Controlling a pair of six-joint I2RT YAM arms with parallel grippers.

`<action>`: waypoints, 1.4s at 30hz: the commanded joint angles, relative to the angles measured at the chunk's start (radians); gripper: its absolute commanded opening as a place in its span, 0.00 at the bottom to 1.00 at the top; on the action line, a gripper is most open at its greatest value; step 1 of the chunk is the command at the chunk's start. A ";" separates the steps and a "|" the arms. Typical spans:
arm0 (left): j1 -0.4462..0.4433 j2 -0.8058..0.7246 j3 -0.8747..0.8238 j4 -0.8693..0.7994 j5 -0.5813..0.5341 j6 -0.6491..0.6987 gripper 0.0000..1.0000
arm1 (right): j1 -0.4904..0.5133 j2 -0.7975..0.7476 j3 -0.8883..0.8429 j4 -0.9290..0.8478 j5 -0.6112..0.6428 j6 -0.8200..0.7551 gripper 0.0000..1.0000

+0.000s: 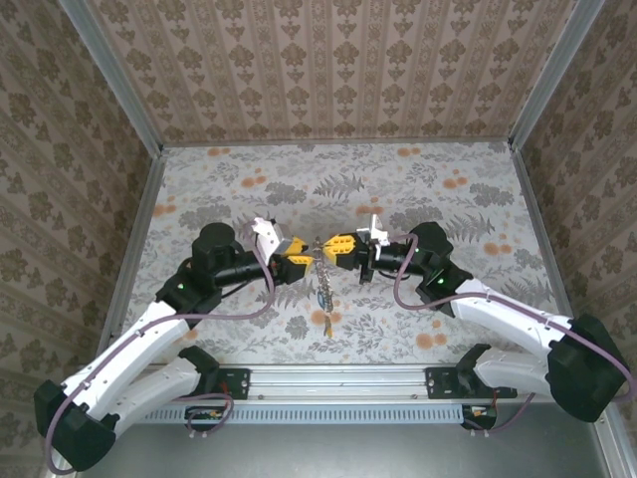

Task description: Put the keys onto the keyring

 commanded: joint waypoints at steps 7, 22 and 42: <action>-0.010 0.002 -0.007 0.029 -0.031 0.021 0.37 | 0.047 0.040 0.072 0.100 -0.039 0.027 0.00; -0.016 -0.103 -0.053 0.019 0.077 0.045 0.47 | 0.059 0.044 0.091 0.069 0.002 -0.018 0.00; -0.020 -0.119 -0.001 -0.012 0.105 0.056 0.21 | 0.086 0.073 0.129 0.083 -0.114 -0.030 0.00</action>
